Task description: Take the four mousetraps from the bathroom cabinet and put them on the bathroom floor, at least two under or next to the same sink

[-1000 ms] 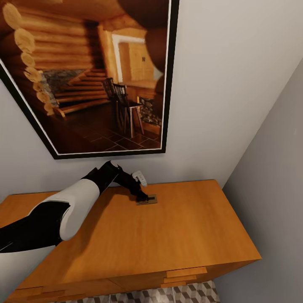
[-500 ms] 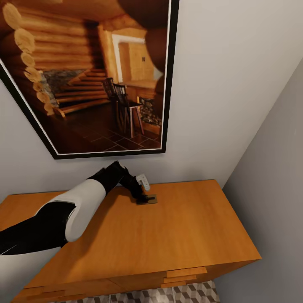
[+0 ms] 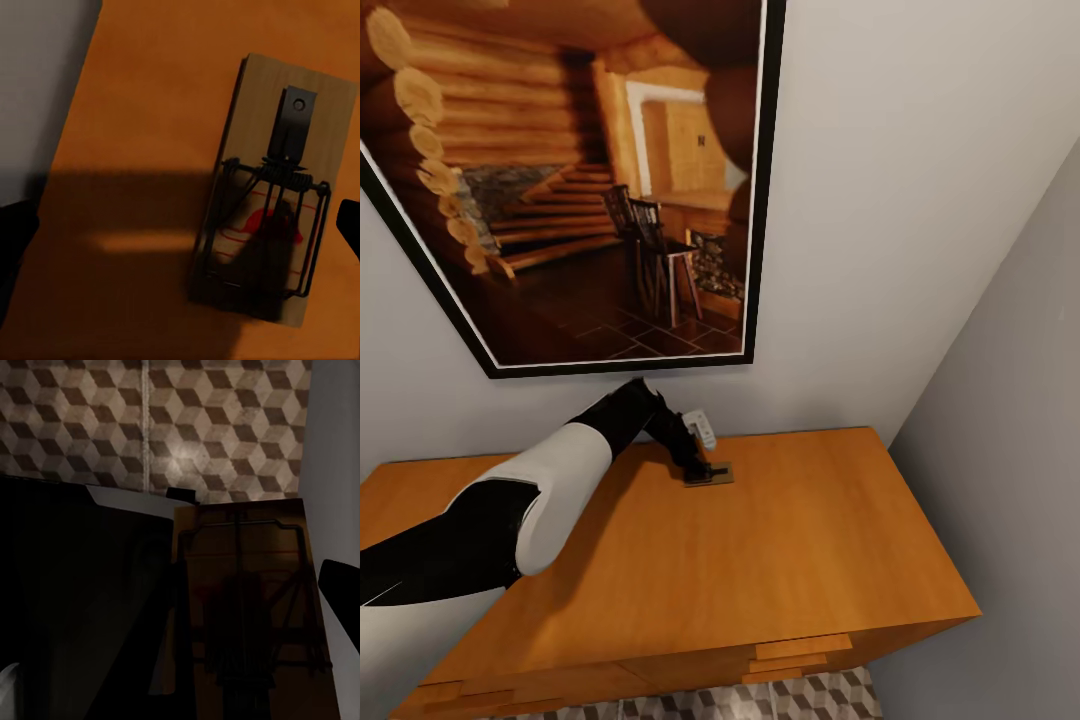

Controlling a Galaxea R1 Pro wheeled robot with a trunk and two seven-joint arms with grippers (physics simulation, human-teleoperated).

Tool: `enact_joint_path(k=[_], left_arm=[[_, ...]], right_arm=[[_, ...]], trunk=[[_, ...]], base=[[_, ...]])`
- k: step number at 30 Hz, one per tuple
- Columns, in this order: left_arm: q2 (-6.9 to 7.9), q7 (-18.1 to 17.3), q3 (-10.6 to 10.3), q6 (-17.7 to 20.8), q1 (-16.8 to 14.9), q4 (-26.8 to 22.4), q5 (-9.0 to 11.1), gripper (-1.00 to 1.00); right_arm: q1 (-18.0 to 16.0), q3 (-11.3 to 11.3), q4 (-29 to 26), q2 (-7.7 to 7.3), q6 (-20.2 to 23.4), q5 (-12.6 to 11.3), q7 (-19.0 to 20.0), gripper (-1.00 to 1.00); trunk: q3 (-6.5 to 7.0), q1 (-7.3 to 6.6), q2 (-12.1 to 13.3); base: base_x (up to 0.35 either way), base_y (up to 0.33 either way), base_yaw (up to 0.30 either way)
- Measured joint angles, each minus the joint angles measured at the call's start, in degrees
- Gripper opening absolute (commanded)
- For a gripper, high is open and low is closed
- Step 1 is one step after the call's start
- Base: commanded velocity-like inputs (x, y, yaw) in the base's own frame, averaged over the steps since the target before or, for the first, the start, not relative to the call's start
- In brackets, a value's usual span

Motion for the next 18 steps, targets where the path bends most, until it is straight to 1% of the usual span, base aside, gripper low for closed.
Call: enact_joint_path(k=[3, 9, 15, 18], left_arm=[[0.0, -0.01, 0.0, 0.91, 0.0, -0.47, -0.68, 1.0], [0.0, -0.01, 0.0, 1.47, 0.0, -0.75, -1.95, 1.0], [0.0, -0.01, -0.13, 1.61, 0.0, -0.84, -2.36, 1.0], [0.0, -0.01, -1.23, 2.15, 0.0, -0.89, -2.7, 1.0]], right_arm=[[-0.01, -0.05, 0.0, 0.0, 0.0, -0.01, 0.0, -1.0], [0.0, -0.09, 0.0, 0.0, 0.0, -0.06, 0.03, -1.0], [0.0, -0.09, 0.0, 0.0, 0.0, -0.07, 0.03, -1.0], [-0.01, -0.1, 0.0, 0.0, 0.0, -0.08, 0.04, -1.0]], trunk=[[0.0, 0.0, 0.0], [0.0, 0.0, 0.0], [0.0, 0.0, 0.0], [0.0, 0.0, 0.0]], base=[[0.0, 0.0, 0.0], [0.0, 0.0, 0.0], [0.0, 0.0, 0.0], [0.0, 0.0, 0.0]])
